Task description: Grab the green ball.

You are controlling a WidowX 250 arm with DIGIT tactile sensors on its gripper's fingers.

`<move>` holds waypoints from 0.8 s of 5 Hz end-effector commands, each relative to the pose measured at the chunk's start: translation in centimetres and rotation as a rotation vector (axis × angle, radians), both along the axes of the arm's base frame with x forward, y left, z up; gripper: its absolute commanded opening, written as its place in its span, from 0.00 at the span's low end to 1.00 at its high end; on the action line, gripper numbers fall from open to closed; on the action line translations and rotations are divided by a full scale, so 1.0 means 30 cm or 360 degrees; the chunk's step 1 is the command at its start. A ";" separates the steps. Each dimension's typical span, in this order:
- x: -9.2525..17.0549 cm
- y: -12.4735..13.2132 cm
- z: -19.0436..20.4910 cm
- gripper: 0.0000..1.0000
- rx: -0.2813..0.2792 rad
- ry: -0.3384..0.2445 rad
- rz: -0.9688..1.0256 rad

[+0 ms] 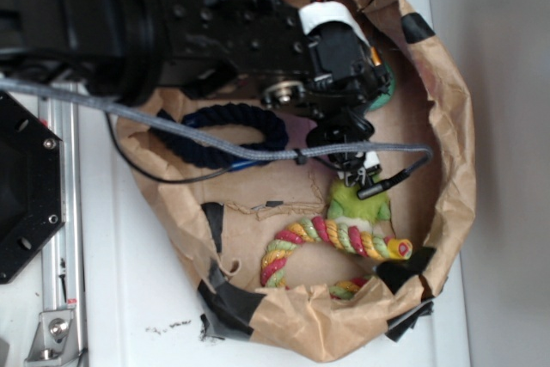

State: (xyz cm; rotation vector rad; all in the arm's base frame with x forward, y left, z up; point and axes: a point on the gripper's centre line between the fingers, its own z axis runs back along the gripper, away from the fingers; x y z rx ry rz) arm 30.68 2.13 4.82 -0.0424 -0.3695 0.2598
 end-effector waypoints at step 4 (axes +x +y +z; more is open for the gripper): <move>0.053 0.087 0.056 1.00 0.0154 0.0029 0.0156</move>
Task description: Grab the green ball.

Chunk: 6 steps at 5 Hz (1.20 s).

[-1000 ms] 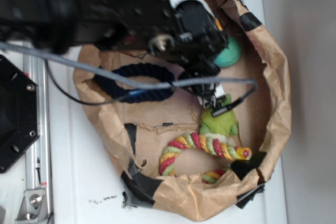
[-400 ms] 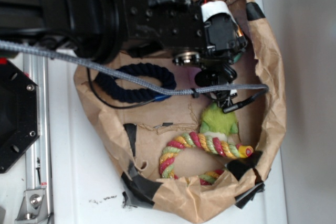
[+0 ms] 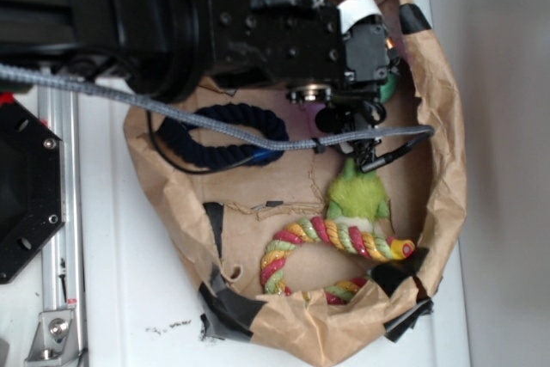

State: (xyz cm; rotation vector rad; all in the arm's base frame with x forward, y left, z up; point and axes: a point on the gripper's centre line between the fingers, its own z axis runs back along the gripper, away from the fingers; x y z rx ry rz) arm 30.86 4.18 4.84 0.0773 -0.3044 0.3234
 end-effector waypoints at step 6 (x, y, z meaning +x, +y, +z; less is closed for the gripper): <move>-0.069 -0.021 0.247 0.00 0.0041 -0.0001 -0.0168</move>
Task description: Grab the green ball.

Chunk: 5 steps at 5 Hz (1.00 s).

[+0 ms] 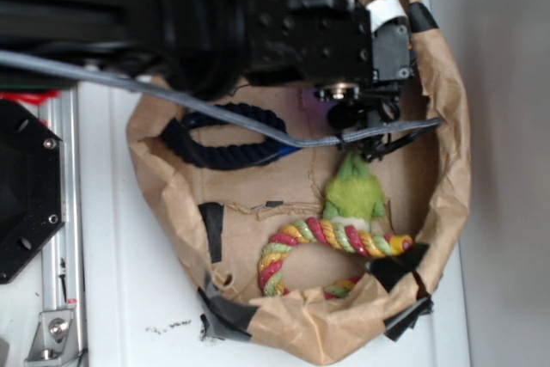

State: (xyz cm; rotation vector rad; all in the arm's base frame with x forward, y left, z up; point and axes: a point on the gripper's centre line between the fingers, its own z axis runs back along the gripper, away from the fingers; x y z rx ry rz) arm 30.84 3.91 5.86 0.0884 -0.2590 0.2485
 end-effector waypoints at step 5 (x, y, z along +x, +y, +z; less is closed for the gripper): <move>-0.170 -0.168 0.404 0.00 -0.0289 0.0352 -0.0394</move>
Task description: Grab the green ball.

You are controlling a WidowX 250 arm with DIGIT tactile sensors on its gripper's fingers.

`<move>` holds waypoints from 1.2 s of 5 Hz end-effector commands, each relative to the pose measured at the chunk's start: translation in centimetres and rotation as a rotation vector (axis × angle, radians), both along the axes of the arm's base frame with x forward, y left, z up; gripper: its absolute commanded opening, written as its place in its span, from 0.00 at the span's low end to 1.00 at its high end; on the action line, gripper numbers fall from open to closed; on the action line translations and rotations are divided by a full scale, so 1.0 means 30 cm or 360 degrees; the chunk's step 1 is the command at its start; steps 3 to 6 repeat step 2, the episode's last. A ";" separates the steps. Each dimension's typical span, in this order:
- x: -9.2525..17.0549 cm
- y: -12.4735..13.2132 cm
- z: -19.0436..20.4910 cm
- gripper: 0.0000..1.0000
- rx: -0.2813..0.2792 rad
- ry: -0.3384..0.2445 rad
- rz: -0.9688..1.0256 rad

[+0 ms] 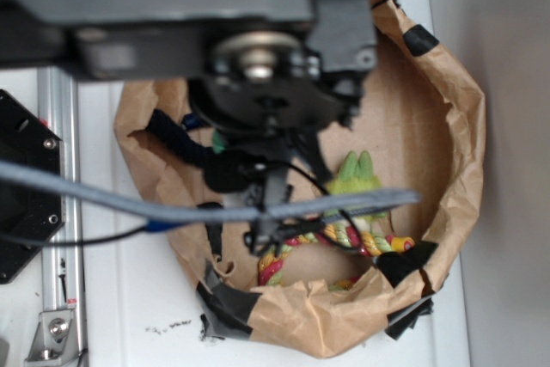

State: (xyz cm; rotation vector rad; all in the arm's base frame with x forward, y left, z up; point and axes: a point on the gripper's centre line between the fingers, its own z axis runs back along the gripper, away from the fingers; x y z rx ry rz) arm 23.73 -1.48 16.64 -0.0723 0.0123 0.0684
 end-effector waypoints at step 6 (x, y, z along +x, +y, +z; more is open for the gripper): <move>0.058 0.017 0.037 0.00 -0.0019 -0.0062 -0.0021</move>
